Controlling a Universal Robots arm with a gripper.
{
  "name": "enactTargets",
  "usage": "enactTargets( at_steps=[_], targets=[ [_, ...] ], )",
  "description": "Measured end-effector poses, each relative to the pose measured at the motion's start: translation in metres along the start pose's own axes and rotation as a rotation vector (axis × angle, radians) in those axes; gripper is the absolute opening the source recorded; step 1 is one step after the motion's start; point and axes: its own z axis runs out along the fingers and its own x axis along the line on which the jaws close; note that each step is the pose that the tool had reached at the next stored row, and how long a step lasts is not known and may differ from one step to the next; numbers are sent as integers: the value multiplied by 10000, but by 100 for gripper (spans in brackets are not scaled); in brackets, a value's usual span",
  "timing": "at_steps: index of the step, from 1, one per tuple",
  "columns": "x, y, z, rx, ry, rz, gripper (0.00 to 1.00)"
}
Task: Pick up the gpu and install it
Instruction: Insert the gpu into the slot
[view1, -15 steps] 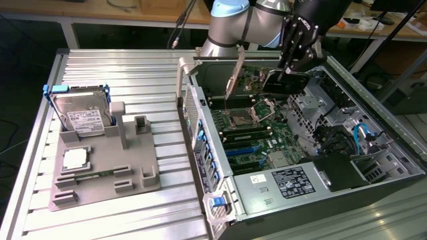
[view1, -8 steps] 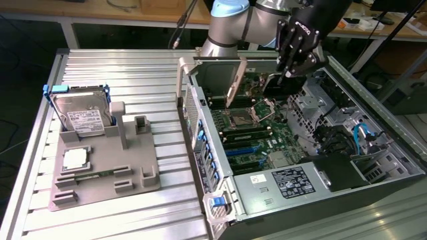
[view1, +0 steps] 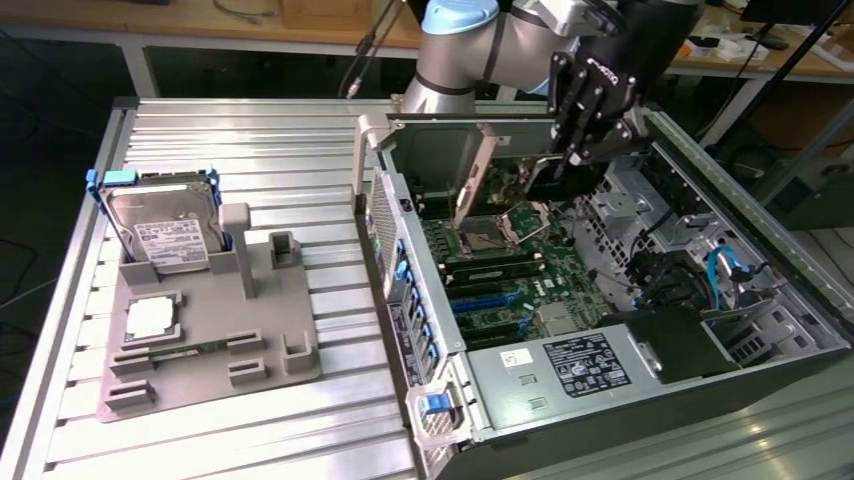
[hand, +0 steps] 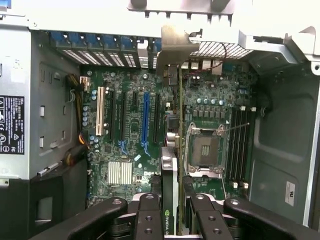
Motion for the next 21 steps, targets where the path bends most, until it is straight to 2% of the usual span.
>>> enactTargets(
  at_steps=[13, 14, 15, 16, 17, 18, 19, 20, 21],
  targets=[
    [58, -4, 210, 16, -3, 520, 27],
    [137, -3, 349, 21, -62, 639, 27],
    [193, 0, 425, 22, -73, 640, 27],
    [291, 20, 497, 87, -72, 639, 27],
    [293, 73, 647, 86, -54, 641, 27],
    [300, 81, 767, 85, -42, 642, 27],
    [339, 150, 940, 135, -38, 640, 27],
    [336, 224, 991, 392, -29, 631, 27],
    [334, 259, 1039, 403, -29, 632, 27]
  ],
)
